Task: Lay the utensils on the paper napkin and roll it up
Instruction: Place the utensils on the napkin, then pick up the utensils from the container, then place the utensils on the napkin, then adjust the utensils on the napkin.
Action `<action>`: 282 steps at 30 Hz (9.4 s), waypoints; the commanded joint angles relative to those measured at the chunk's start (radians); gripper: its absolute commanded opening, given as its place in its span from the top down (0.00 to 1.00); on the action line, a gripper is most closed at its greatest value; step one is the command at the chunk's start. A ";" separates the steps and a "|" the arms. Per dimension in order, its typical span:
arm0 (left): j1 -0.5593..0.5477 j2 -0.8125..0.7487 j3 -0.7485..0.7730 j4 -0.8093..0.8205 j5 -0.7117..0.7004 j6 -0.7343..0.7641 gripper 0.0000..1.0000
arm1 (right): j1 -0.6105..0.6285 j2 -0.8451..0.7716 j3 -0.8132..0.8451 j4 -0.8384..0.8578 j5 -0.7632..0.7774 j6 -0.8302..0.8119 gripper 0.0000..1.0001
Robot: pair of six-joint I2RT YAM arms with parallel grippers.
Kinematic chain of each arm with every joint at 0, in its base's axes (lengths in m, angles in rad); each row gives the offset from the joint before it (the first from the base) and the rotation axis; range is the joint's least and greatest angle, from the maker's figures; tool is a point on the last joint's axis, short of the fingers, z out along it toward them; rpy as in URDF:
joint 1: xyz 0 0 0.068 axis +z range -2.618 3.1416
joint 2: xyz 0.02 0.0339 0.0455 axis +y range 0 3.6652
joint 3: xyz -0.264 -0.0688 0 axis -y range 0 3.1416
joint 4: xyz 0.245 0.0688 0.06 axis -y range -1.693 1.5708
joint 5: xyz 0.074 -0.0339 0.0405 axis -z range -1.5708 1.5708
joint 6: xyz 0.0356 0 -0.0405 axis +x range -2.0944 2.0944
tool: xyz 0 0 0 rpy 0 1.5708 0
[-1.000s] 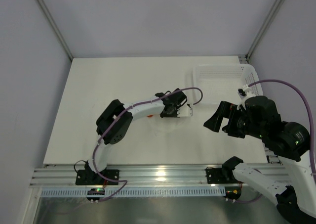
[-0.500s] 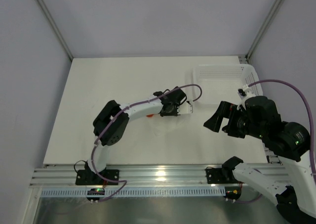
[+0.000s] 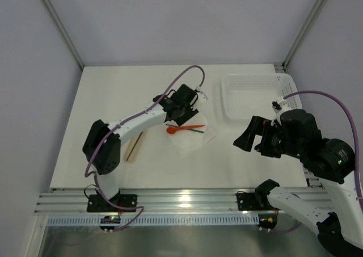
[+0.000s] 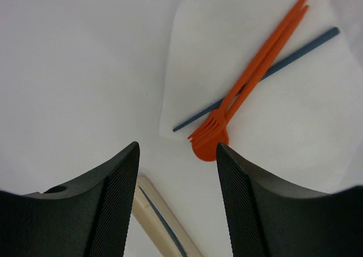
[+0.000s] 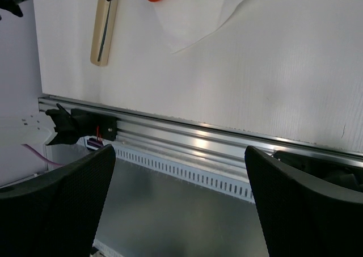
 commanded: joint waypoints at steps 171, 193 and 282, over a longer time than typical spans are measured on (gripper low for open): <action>-0.141 0.253 0.062 -0.003 -0.055 0.522 0.97 | 0.003 0.016 0.071 0.087 0.022 0.050 0.01; -0.143 0.291 0.111 -0.020 -0.100 0.488 0.88 | 0.003 0.014 0.060 0.095 0.021 0.052 0.01; 0.448 -0.662 -0.225 -0.405 0.367 -0.787 0.52 | 0.184 1.203 0.285 0.690 -0.033 -0.761 0.64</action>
